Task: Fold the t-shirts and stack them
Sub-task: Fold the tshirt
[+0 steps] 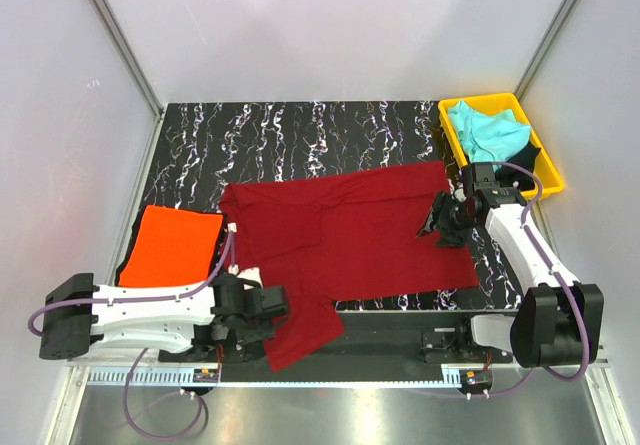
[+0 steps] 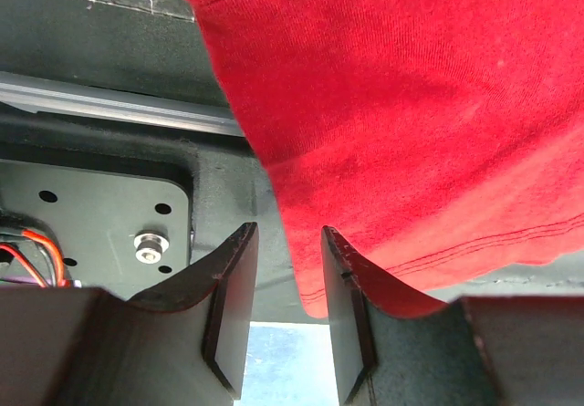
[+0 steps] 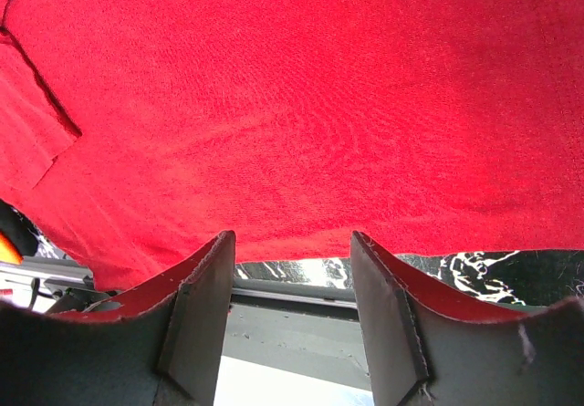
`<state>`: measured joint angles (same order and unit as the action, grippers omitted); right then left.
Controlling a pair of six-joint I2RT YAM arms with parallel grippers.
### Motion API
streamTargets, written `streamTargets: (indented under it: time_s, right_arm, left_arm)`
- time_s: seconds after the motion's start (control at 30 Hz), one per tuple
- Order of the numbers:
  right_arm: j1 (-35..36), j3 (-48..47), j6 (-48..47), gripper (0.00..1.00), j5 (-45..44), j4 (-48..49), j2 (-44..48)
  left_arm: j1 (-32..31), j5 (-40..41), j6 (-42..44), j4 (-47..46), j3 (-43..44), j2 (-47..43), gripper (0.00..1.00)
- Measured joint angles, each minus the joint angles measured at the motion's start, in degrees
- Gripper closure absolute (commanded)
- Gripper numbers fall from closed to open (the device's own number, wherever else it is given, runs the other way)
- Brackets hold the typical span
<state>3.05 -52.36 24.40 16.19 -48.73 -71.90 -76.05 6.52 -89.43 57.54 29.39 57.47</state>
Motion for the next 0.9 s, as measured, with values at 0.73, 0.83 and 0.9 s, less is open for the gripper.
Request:
streamTargets:
  time_s: [0.73,0.83,0.9]
  right_arm:
    - [0.0,0.02,0.0,0.38,0.0,0.0,0.0]
    - [0.0,0.02,0.07,0.39,0.0,0.0,-0.02]
    - [0.0,0.02,0.35,0.44,-0.22,0.0,-0.15]
  left_arm:
    - [0.0,1.31,-2.12,-4.22,-1.7,0.02,0.96]
    - [0.0,1.84,-1.97,-4.57,-1.7,0.02,1.0]
    - [0.0,2.21,-1.66,-4.59,-1.66,0.02,1.0]
